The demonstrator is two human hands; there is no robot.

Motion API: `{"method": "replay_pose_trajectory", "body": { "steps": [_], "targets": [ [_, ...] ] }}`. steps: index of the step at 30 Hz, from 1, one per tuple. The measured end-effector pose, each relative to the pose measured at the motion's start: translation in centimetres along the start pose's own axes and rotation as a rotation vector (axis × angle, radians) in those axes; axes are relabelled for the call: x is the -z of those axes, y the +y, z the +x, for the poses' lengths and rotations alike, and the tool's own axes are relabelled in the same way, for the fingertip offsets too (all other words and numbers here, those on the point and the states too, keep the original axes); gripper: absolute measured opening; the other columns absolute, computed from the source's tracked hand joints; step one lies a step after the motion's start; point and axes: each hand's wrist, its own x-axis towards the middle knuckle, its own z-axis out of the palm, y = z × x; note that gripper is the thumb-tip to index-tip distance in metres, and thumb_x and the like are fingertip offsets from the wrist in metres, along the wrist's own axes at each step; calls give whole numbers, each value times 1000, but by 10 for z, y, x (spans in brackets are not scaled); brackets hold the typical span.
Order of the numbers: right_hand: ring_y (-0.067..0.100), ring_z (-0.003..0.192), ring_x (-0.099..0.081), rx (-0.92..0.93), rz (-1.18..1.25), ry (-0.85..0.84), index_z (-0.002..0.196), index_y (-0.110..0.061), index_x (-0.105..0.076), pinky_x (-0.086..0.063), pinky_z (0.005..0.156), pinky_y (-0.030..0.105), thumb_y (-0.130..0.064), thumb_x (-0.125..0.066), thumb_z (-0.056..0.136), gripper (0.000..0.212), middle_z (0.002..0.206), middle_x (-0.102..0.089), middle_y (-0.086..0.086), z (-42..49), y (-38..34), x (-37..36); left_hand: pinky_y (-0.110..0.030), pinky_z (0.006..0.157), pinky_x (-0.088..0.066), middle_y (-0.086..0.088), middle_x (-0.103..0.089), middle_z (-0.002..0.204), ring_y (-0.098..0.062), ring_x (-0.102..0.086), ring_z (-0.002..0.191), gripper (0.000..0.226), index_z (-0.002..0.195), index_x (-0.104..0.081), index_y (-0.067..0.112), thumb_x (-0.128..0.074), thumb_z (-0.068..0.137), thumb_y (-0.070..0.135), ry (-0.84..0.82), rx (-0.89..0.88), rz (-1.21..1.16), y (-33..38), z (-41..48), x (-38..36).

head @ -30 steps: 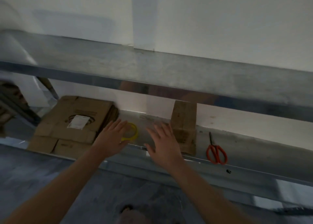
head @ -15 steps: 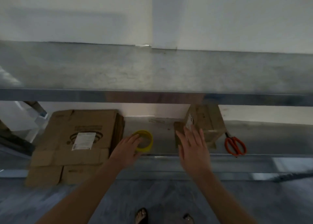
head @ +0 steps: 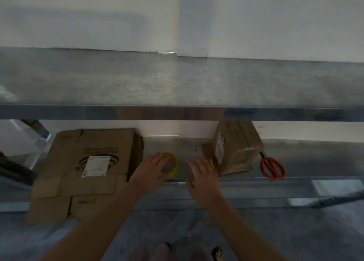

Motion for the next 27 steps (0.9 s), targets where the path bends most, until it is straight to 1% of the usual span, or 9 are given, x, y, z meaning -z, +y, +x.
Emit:
{"method": "replay_pose_trajectory", "body": {
  "steps": [2,4,7,11,14,16,18,22,27],
  "targets": [
    [23,151,-7,-74,1,-99,156,-26,-18,6,122,39,-49,-40,98,66,162,-20,3,6,1,-29,-30,118,-10,1,-22,158,-17,-18,146,65,151,-24,20,-40,96,51,-29,7,18,-3,-4,-12],
    [21,151,-9,-153,49,-135,156,-27,-19,-4,122,36,-51,-41,98,66,162,-20,-1,11,1,-49,-31,119,-7,1,-21,158,-17,-14,147,64,151,-23,20,-36,97,52,-91,19,52,-5,-5,-24],
    [22,145,-24,-213,95,-149,148,-29,-36,-26,116,34,-50,-48,95,58,156,-30,-3,16,2,-66,-35,120,-2,3,-21,158,-18,-7,148,63,151,-22,22,-33,97,52,-189,26,106,-7,-5,-37],
    [18,119,-48,-216,118,-18,114,-31,-61,-46,92,30,-42,-55,92,25,128,-52,-8,20,1,-70,-34,120,-2,4,-27,154,-18,-11,147,56,149,-25,24,-39,97,42,-171,18,98,-10,-1,-43],
    [16,108,-51,-214,128,20,97,-30,-65,-45,83,28,-36,-57,92,11,111,-57,-10,23,0,-69,-35,118,-17,-3,-46,140,-23,-31,139,43,136,-45,17,-48,95,29,-72,-22,12,-10,-1,-38],
    [15,104,-52,-206,129,35,93,-28,-66,-41,82,28,-33,-59,91,9,104,-60,-9,24,1,-66,-36,106,-38,-9,-60,116,-29,-51,122,24,113,-60,11,-57,90,20,25,-58,-24,-11,0,-35],
    [16,98,-55,-209,156,35,92,-28,-65,-37,75,26,-31,-60,91,6,97,-63,-8,24,1,-60,-35,98,-43,-10,-63,105,-29,-57,111,14,101,-63,10,-57,92,18,47,-67,-47,-13,0,-28],
    [16,86,-61,-230,261,-17,97,-28,-61,-40,65,26,-32,-57,96,6,93,-66,-6,20,-1,-38,-33,104,-36,-4,-57,119,-20,-48,117,26,120,-57,14,-46,99,24,63,-81,-135,-17,-8,-16],
    [13,92,-63,-197,345,-25,106,-23,-64,-53,80,30,-28,-60,96,12,99,-69,-4,6,-1,10,-25,100,-35,9,-51,118,-7,-42,110,44,127,-50,22,-28,98,47,88,-93,-351,9,-30,14]
  ]
}}
